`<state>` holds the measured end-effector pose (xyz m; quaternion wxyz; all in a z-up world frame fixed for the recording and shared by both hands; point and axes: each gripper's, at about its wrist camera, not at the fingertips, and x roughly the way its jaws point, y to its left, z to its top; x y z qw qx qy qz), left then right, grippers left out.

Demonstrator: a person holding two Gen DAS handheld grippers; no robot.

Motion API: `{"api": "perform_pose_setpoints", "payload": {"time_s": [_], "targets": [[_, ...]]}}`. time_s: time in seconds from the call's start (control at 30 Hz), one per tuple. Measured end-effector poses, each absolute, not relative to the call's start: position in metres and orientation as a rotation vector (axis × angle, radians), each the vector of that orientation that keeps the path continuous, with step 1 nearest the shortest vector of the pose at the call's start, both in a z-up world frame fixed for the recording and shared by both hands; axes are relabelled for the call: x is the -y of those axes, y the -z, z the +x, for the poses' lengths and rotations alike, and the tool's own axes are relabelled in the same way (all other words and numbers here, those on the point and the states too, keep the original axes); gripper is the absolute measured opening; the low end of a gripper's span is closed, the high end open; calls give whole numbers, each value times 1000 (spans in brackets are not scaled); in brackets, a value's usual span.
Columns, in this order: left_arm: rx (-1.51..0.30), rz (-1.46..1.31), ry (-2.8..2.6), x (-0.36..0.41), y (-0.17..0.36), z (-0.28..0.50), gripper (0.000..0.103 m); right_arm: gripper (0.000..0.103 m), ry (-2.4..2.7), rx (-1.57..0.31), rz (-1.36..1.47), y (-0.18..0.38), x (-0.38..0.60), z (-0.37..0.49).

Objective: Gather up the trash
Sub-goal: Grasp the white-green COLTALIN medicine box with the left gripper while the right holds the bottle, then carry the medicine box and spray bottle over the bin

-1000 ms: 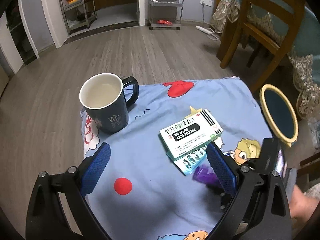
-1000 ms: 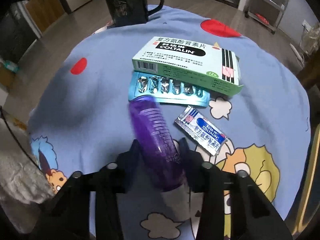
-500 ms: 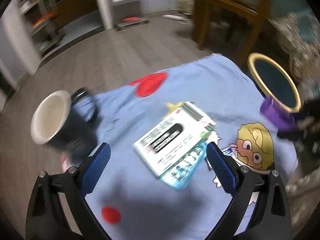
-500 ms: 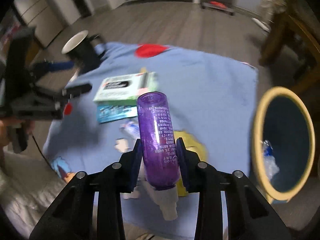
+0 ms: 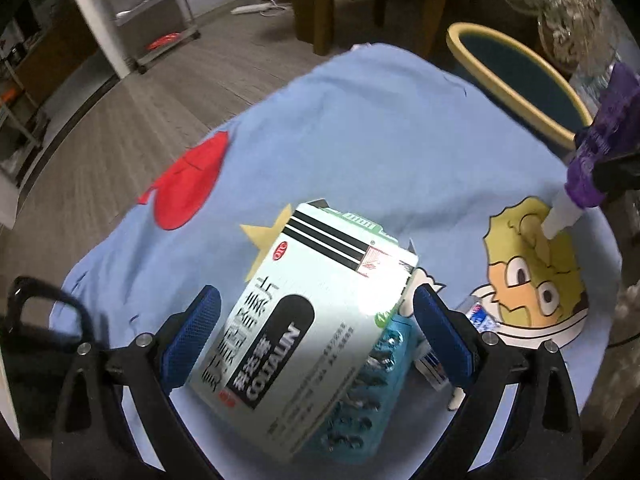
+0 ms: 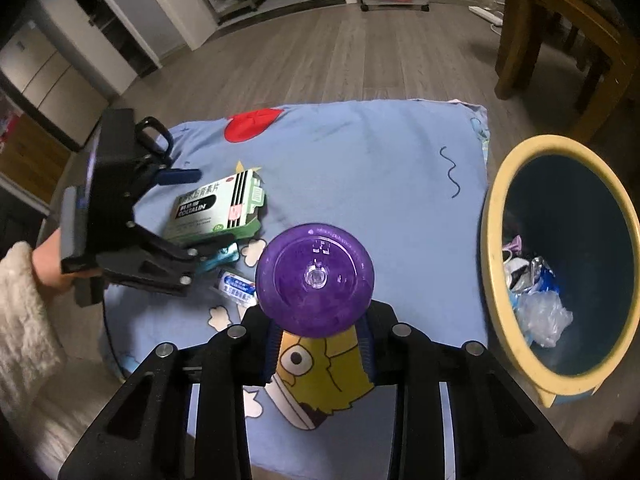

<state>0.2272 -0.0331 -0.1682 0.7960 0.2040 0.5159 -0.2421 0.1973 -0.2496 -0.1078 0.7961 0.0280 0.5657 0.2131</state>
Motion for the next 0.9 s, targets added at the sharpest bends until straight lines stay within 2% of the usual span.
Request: {"api": "perform_pose_setpoints", "payload": {"time_s": [0.17, 0.33, 0.57, 0.9], "targets": [[-1142, 425, 534, 29, 179, 233, 94, 34, -466, -1227, 68, 111, 249, 196], [-1139, 444, 528, 29, 176, 231, 89, 34, -462, -1225, 73, 111, 249, 197], [-1104, 464, 486, 33, 157, 221, 83, 34, -460, -1197, 81, 106, 252, 199], [-1022, 440, 476, 49, 111, 200, 81, 34, -410, -1158, 138, 93, 275, 206]]}}
